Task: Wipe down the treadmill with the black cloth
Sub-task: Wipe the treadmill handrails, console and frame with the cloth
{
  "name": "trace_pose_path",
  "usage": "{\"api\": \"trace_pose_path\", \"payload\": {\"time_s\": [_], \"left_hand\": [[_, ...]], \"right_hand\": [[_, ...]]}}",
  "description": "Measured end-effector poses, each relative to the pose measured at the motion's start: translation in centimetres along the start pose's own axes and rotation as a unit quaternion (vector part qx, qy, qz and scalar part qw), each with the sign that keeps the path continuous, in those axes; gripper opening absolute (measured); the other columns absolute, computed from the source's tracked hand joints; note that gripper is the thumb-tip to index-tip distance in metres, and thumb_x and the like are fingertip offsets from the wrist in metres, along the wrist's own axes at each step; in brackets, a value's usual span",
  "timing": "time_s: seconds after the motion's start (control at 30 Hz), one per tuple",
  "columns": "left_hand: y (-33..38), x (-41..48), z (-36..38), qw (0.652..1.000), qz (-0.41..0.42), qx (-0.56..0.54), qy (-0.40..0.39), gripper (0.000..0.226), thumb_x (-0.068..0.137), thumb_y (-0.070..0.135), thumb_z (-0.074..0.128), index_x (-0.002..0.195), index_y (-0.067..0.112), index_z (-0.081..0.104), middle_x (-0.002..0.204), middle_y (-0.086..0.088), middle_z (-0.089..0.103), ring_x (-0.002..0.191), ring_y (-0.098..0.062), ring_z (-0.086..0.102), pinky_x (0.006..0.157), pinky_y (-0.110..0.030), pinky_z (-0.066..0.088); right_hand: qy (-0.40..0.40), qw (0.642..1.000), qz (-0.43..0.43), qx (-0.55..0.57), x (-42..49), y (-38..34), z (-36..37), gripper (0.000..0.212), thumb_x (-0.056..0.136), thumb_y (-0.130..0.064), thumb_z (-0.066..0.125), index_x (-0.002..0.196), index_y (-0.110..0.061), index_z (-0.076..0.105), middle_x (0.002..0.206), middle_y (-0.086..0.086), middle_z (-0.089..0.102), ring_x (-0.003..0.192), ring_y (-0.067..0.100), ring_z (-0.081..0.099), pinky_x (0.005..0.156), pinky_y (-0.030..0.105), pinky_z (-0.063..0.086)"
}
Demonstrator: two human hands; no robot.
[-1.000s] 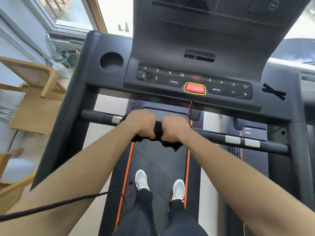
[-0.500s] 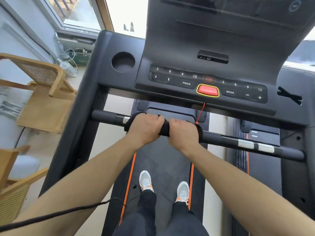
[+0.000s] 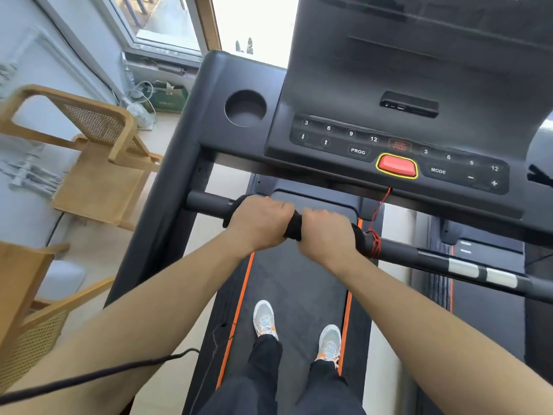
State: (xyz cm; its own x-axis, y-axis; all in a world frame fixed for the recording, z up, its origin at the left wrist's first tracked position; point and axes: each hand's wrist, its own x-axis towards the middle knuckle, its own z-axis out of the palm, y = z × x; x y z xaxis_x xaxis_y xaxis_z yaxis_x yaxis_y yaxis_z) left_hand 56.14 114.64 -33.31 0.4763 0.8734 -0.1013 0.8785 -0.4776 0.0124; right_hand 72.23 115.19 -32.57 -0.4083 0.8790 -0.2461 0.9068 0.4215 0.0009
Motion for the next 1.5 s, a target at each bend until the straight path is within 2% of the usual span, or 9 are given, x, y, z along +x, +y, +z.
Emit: {"api": "trace_pose_path", "payload": {"time_s": [0.2, 0.43, 0.7, 0.87, 1.0, 1.13, 1.23, 1.33, 1.5], "left_hand": [[-2.8, 2.6, -4.8, 0.920, -0.061, -0.167, -0.350, 0.028, 0.068, 0.046, 0.073, 0.078, 0.025, 0.058, 0.074, 0.003, 0.062, 0.067, -0.016, 0.061, 0.059, -0.032, 0.050], [-4.0, -2.7, -0.3, 0.996, -0.015, 0.066, 0.064, 0.026, 0.063, 0.024, 0.076, 0.075, 0.017, 0.055, 0.063, -0.002, 0.063, 0.052, -0.028, 0.061, 0.054, -0.029, 0.027], [-6.9, 1.6, -4.4, 0.880, -0.108, -0.199, -0.417, 0.026, 0.068, 0.038, 0.079, 0.076, 0.028, 0.057, 0.083, 0.000, 0.066, 0.073, -0.016, 0.064, 0.062, -0.029, 0.049], [-6.0, -2.3, -1.0, 0.992, -0.049, 0.017, -0.119, 0.013, 0.077, 0.029, 0.064, 0.082, 0.020, 0.056, 0.070, -0.001, 0.061, 0.065, -0.028, 0.062, 0.056, -0.032, 0.035], [-6.6, -4.6, 2.1, 0.985, -0.018, 0.106, 0.134, 0.012, 0.077, 0.004, 0.058, 0.075, 0.014, 0.052, 0.063, -0.006, 0.055, 0.056, -0.028, 0.054, 0.053, -0.035, 0.033], [-7.2, -2.0, -1.9, 0.981, -0.063, -0.025, -0.181, 0.017, 0.074, 0.033, 0.069, 0.081, 0.021, 0.060, 0.075, -0.002, 0.065, 0.073, -0.030, 0.065, 0.057, -0.030, 0.039], [-9.0, 1.1, -4.7, 0.867, -0.109, -0.169, -0.455, 0.018, 0.072, 0.032, 0.079, 0.076, 0.024, 0.063, 0.078, 0.001, 0.068, 0.076, -0.022, 0.067, 0.064, -0.030, 0.053], [-9.7, 1.7, -4.7, 0.812, -0.139, -0.234, -0.516, 0.018, 0.071, 0.029, 0.082, 0.083, 0.023, 0.071, 0.091, -0.003, 0.075, 0.081, -0.020, 0.072, 0.080, -0.034, 0.059], [-8.2, -2.4, -2.3, 0.971, -0.089, -0.030, -0.219, 0.026, 0.075, 0.041, 0.067, 0.079, 0.029, 0.044, 0.063, 0.007, 0.050, 0.063, -0.022, 0.059, 0.054, -0.029, 0.037]], "right_hand": [[-0.360, 0.920, -0.006, 0.155, 5.0, -0.7, -4.0, 0.032, 0.069, -0.030, 0.080, 0.093, -0.016, 0.064, 0.085, 0.004, 0.065, 0.073, 0.018, 0.062, 0.060, 0.031, 0.049], [0.102, 0.994, -0.001, -0.031, 1.3, -5.3, 0.5, 0.017, 0.071, -0.017, 0.073, 0.082, -0.017, 0.060, 0.073, 0.002, 0.067, 0.063, 0.026, 0.066, 0.052, 0.029, 0.034], [-0.343, 0.923, -0.027, 0.174, 7.1, -4.9, -4.2, 0.040, 0.066, -0.033, 0.080, 0.099, -0.014, 0.067, 0.092, 0.005, 0.069, 0.082, 0.021, 0.066, 0.077, 0.038, 0.059], [-0.016, 0.997, -0.014, 0.071, 4.0, -6.7, -1.2, 0.022, 0.064, -0.020, 0.076, 0.077, -0.016, 0.059, 0.073, 0.004, 0.066, 0.057, 0.025, 0.057, 0.051, 0.027, 0.039], [0.174, 0.984, -0.044, -0.014, 2.7, -8.1, 1.0, 0.029, 0.056, -0.012, 0.081, 0.072, -0.016, 0.057, 0.060, 0.002, 0.060, 0.050, 0.025, 0.059, 0.048, 0.027, 0.028], [-0.124, 0.986, -0.068, 0.089, 5.8, -7.7, -2.4, 0.022, 0.075, -0.026, 0.070, 0.093, -0.015, 0.060, 0.082, 0.003, 0.062, 0.075, 0.028, 0.065, 0.058, 0.031, 0.042], [-0.345, 0.916, -0.077, 0.191, 8.9, -7.1, -4.1, 0.037, 0.068, -0.031, 0.081, 0.098, -0.012, 0.069, 0.088, 0.003, 0.070, 0.078, 0.021, 0.068, 0.069, 0.035, 0.058], [-0.425, 0.865, -0.042, 0.263, 9.9, -6.8, -4.2, 0.037, 0.067, -0.027, 0.083, 0.101, -0.014, 0.074, 0.093, 0.005, 0.075, 0.082, 0.022, 0.073, 0.081, 0.039, 0.061], [-0.149, 0.977, -0.068, 0.138, 6.5, -8.3, -2.3, 0.016, 0.075, -0.026, 0.070, 0.086, -0.016, 0.063, 0.083, 0.002, 0.067, 0.069, 0.024, 0.064, 0.058, 0.031, 0.049]]}}
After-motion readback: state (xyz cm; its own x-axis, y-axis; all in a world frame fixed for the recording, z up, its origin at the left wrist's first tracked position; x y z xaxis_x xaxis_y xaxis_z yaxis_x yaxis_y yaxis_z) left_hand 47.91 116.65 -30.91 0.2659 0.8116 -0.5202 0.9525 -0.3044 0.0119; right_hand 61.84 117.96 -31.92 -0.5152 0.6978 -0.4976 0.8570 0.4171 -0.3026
